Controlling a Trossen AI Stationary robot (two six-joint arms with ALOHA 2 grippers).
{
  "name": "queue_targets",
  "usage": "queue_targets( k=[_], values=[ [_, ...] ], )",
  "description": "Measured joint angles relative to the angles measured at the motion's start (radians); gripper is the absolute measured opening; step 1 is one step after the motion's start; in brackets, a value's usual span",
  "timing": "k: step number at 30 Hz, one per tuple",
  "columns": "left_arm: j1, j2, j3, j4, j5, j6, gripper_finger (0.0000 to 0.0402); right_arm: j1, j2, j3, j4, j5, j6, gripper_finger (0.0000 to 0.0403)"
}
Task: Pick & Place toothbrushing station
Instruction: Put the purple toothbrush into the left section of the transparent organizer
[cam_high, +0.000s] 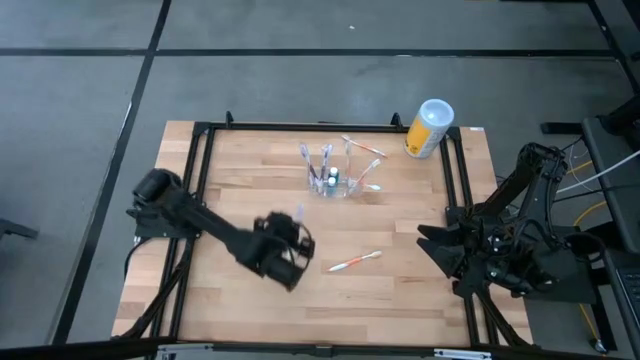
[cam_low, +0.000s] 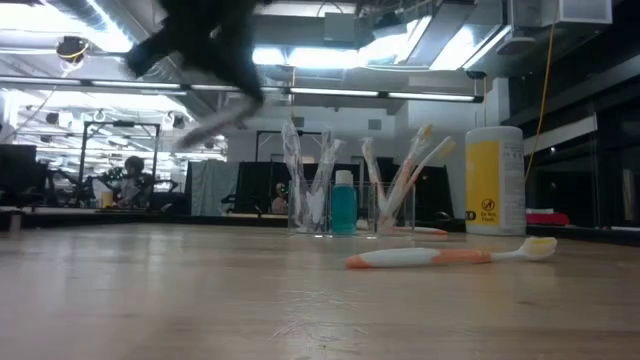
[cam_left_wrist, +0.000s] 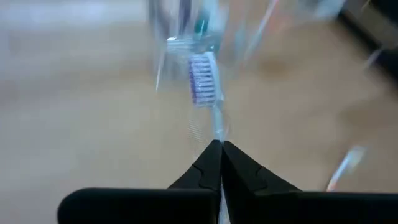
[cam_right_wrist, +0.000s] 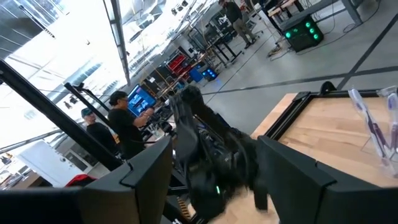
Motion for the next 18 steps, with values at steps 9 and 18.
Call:
queue_targets(
  k=[9, 18],
  values=[
    [0.169, -0.185, -0.094, 0.187, -0.374, 0.162, 0.0002, -0.005, 0.0, 0.0, 0.001, 0.0, -0.041, 0.0236],
    [0.266, -0.251, -0.518, 1.092, -0.374, 0.545, 0.0002, -0.005, 0.0, 0.0, 0.002, -0.004, -0.056, 0.0235]
  ],
)
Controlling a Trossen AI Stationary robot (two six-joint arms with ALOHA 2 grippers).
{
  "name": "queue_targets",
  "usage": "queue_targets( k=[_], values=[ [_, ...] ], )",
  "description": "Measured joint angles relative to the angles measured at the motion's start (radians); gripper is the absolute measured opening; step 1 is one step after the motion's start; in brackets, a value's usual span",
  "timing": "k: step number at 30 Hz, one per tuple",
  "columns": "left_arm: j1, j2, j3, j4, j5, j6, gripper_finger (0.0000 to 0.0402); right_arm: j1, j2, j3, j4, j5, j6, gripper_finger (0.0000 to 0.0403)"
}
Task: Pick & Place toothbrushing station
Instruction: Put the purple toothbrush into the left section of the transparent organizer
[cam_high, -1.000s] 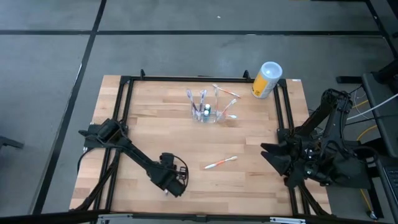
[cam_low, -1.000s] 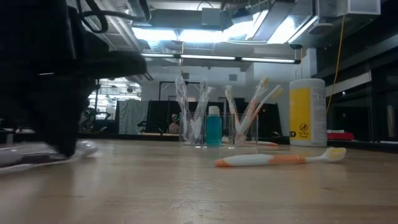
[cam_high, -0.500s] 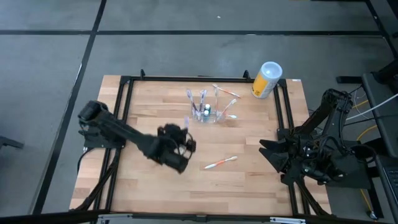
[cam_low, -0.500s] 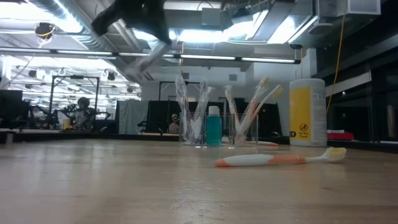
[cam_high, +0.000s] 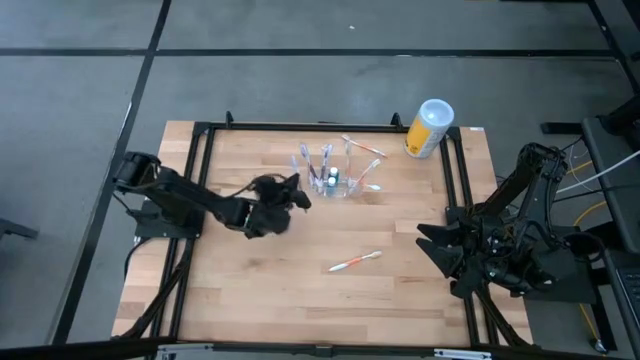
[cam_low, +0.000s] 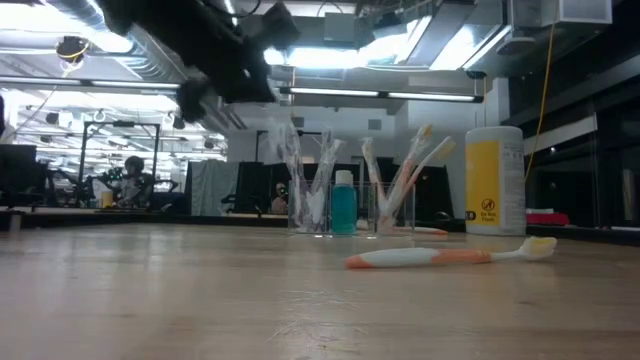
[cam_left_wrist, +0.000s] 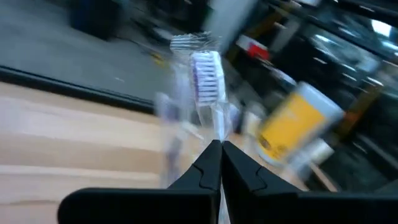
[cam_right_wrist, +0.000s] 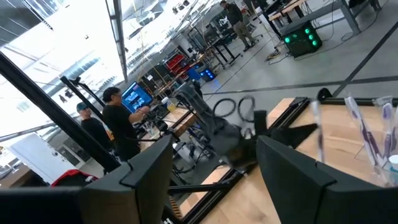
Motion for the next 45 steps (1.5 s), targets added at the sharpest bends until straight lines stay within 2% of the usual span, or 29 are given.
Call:
queue_targets(
  k=[3, 5, 7, 11, 13, 15, 20, 24, 29, 35, 45],
  values=[
    [0.067, 0.022, -0.113, 0.522, 0.214, 0.383, 0.0002, 0.0, 0.0, 0.0, 0.003, 0.0, 0.011, 0.0235],
    [0.116, 0.037, -0.15, 0.759, 0.345, 0.588, 0.0002, 0.0, 0.0, 0.0, 0.003, 0.0, 0.011, 0.0235],
    [0.166, 0.034, -0.149, 0.809, 0.451, 0.694, 0.0002, 0.0, 0.0, 0.0, 0.003, 0.0, 0.012, 0.0235],
    [0.271, 0.023, -0.13, 0.773, 0.716, 0.817, 0.0002, 0.004, 0.0, 0.0, 0.004, -0.004, 0.038, 0.0235],
    [0.304, 0.022, -0.12, 0.77, 0.813, 0.876, 0.0002, 0.008, 0.0, 0.0, 0.004, -0.004, 0.042, 0.0235],
    [0.332, 0.022, -0.113, 0.773, 0.869, 0.922, 0.0002, 0.009, 0.0, 0.0, 0.004, -0.003, 0.044, 0.0235],
    [0.399, 0.023, -0.123, 0.788, 0.914, 0.959, 0.0002, 0.009, 0.0, 0.0, 0.005, -0.003, 0.069, 0.0235],
    [0.425, 0.043, -0.148, 0.868, 0.934, 1.014, 0.0002, 0.009, 0.0, 0.0, 0.004, -0.002, 0.091, 0.0235],
    [0.423, 0.144, -0.153, 0.921, 0.926, 1.02, 0.0002, 0.009, 0.0, 0.0, 0.004, 0.021, 0.123, 0.0235],
    [0.383, 0.343, -0.153, 1.178, 0.773, 1.042, 0.0002, 0.008, 0.0, 0.0, 0.004, 0.057, 0.125, 0.0235],
    [0.288, 0.441, -0.153, 1.197, 0.586, 1.005, 0.0002, 0.004, 0.0, 0.0, 0.003, 0.087, 0.145, 0.0235]
  ],
)
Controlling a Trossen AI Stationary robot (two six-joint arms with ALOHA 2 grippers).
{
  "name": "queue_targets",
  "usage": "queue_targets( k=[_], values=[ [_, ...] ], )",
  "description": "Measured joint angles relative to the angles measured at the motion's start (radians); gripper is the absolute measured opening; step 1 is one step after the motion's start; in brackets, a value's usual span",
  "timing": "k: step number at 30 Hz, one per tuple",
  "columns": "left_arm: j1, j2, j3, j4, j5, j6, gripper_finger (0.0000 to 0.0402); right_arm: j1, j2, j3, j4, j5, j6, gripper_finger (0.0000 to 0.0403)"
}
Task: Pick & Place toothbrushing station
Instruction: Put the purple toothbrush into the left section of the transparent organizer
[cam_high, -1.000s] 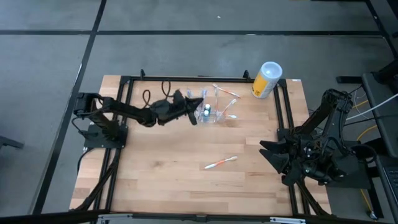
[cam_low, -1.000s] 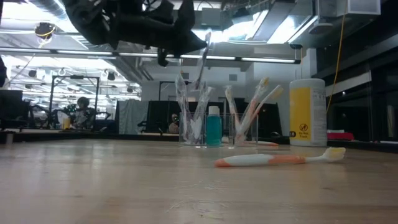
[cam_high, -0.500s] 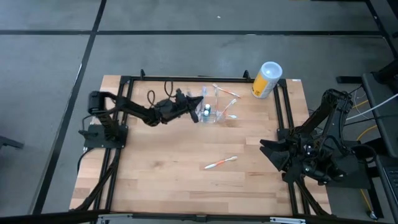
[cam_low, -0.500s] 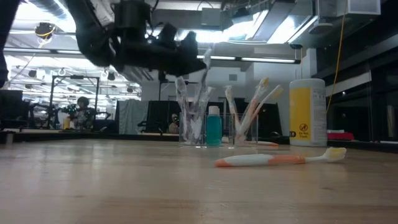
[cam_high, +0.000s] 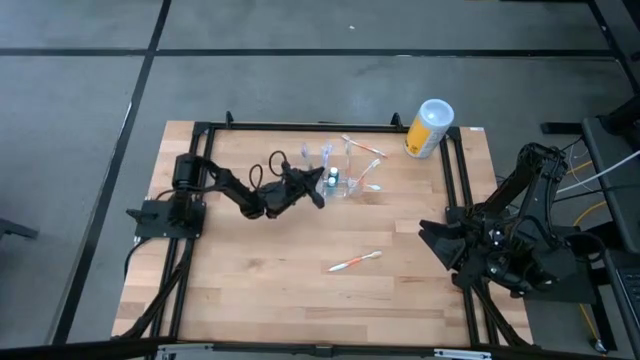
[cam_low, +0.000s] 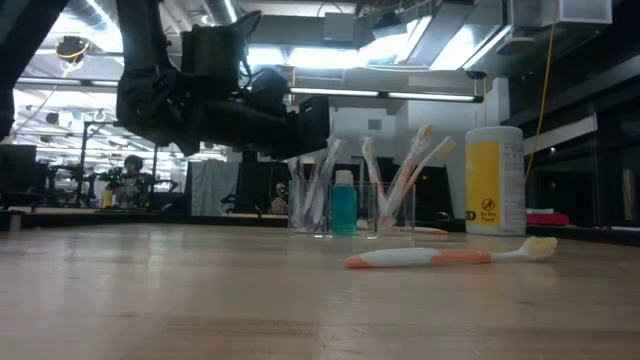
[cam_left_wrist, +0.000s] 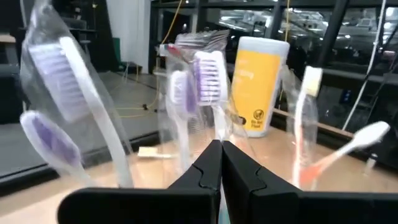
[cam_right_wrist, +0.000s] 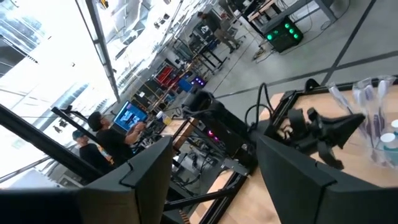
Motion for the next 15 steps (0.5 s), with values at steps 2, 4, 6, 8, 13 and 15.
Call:
queue_targets(
  k=[2, 4, 6, 8, 13, 15],
  values=[
    [-0.019, 0.007, 0.0, 0.001, -0.027, -0.001, 0.0002, -0.005, -0.001, 0.0, 0.0, -0.001, -0.003, 0.0235],
    [-0.037, 0.009, 0.0, 0.001, -0.073, 0.004, 0.0002, -0.013, -0.002, 0.0, 0.0, -0.005, -0.005, 0.0235],
    [-0.052, 0.006, 0.0, 0.006, -0.118, 0.03, 0.0004, -0.017, -0.002, 0.0, 0.0, -0.013, -0.006, 0.0235],
    [-0.068, 0.001, 0.0, 0.006, -0.174, 0.039, 0.0007, -0.018, -0.002, 0.0, 0.0, -0.025, -0.007, 0.0235],
    [-0.09, 0.001, 0.0, 0.004, -0.227, 0.042, 0.0032, -0.018, -0.002, 0.0, 0.0, -0.041, -0.006, 0.0236],
    [-0.094, 0.001, 0.0, 0.004, -0.228, 0.048, 0.0047, -0.018, -0.002, 0.0, -0.001, -0.052, -0.006, 0.0236]
  ],
)
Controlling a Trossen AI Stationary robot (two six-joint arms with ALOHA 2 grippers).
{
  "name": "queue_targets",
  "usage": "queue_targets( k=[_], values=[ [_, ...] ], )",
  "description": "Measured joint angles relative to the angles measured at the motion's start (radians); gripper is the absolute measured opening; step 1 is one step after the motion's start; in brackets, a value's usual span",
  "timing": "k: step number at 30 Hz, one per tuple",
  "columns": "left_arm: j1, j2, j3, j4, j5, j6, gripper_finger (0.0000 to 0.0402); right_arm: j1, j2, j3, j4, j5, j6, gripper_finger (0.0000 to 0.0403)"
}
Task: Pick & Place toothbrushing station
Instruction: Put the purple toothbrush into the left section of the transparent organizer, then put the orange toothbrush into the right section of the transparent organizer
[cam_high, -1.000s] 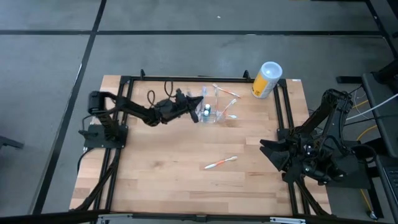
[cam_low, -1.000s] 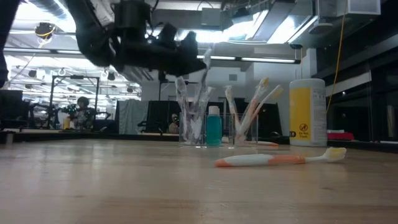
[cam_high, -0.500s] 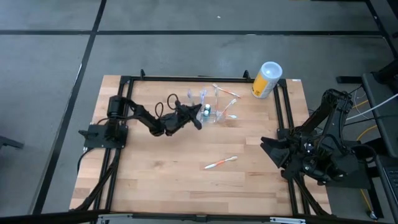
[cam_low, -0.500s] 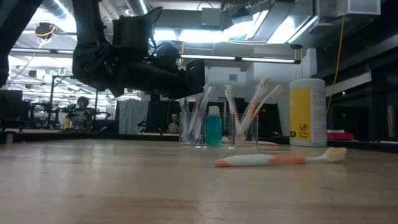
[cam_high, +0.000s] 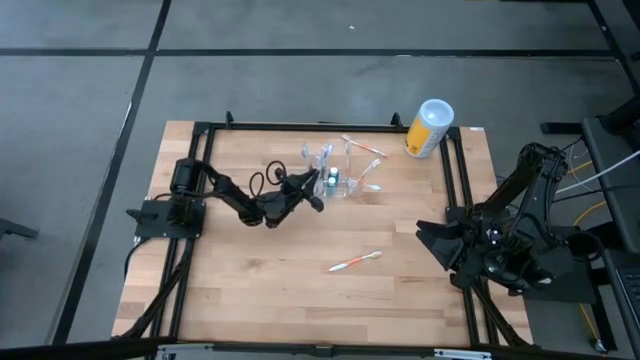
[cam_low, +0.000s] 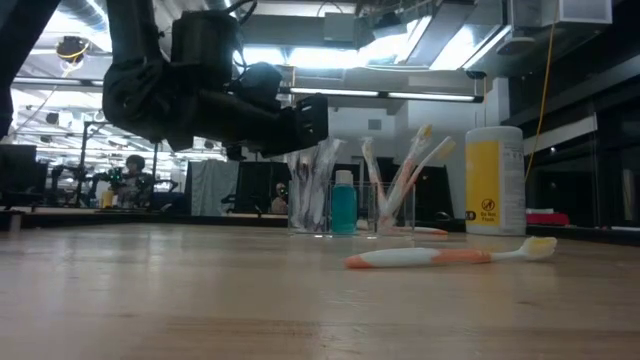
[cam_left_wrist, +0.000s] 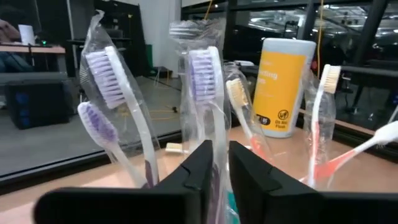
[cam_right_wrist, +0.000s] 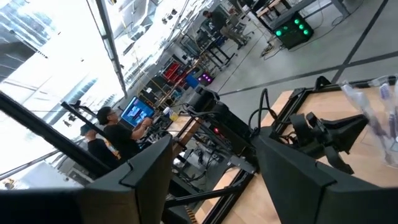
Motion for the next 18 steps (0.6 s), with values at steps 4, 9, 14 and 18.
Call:
queue_targets(
  k=[4, 9, 14, 18],
  values=[
    [-0.014, 0.0, 0.0, 0.011, -0.023, 0.027, 0.0083, 0.0, 0.001, 0.0, -0.003, -0.013, 0.001, 0.0236],
    [-0.058, -0.049, 0.0, 0.028, -0.08, 0.148, 0.012, 0.0, 0.002, 0.0, -0.028, -0.036, 0.026, 0.0236],
    [-0.135, -0.129, 0.0, -0.013, -0.08, 0.197, 0.0134, 0.001, 0.003, 0.0, -0.105, -0.047, 0.076, 0.0236],
    [-0.21, -0.201, 0.0, -0.144, -0.064, 0.043, 0.0131, 0.001, 0.003, 0.0, -0.231, -0.052, 0.19, 0.0236]
  ],
)
